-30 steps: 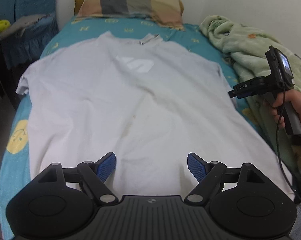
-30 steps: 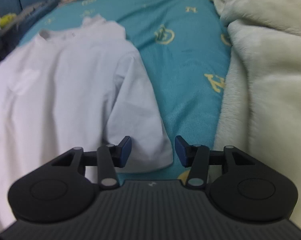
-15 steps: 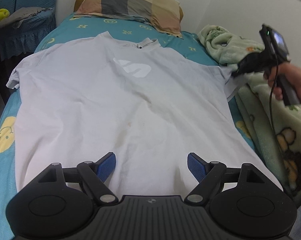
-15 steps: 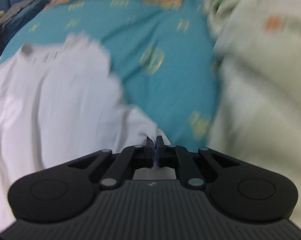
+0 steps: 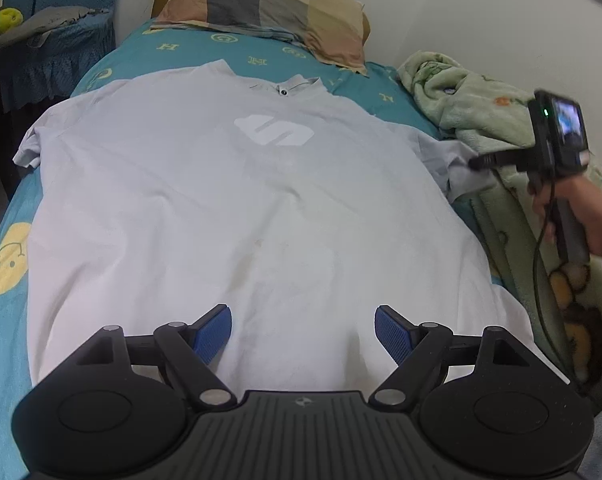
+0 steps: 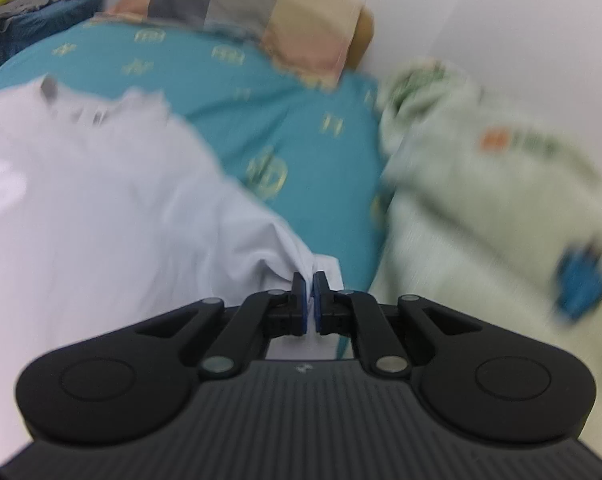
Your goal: Fold clothes
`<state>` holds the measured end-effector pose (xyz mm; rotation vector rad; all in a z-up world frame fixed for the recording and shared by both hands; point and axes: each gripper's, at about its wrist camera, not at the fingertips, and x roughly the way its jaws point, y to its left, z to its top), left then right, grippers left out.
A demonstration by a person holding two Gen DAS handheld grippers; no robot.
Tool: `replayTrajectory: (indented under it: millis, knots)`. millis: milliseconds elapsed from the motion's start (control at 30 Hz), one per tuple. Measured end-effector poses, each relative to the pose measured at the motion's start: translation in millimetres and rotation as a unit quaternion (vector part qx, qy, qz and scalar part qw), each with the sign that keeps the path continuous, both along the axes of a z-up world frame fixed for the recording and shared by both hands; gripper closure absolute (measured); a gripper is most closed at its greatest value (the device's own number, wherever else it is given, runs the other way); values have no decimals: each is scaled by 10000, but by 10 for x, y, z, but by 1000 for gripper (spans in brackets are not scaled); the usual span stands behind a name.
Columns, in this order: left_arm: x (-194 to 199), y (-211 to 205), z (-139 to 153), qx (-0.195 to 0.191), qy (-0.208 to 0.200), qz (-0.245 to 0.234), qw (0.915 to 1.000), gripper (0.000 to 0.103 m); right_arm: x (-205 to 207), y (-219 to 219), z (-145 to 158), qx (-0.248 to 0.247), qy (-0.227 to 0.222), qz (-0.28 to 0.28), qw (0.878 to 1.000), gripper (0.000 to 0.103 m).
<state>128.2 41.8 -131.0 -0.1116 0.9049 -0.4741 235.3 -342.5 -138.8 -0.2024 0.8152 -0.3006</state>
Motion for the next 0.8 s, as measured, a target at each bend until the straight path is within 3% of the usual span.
replayTrajectory:
  millis: [67, 233, 400, 500, 567, 633, 800]
  knots:
    - [8, 5, -15, 27, 25, 21, 10000, 22, -120, -45, -9, 415, -101, -75, 9991, 93]
    - [27, -13, -28, 91, 38, 11, 10000, 22, -420, -158, -32, 1448, -352, -260, 9885, 54]
    - [-25, -61, -3, 187, -27, -91, 9998, 22, -866, -26, 175, 1824, -11, -5, 9832, 50]
    - [-81, -71, 31, 218, -90, -119, 9997, 22, -1119, 3, 185, 2393, 859, 248, 9668, 50]
    - [-113, -68, 59, 216, -143, -124, 9996, 22, -1268, 56, 76, 2671, 1697, 442, 9476, 50]
    - [-134, -72, 85, 218, -185, -124, 9995, 22, -1415, 113, -37, 2909, 2515, 626, 9210, 50]
    - [-171, -79, 118, 255, -252, -150, 9992, 22, -1597, 348, -229, 2484, 3438, 798, 9021, 51]
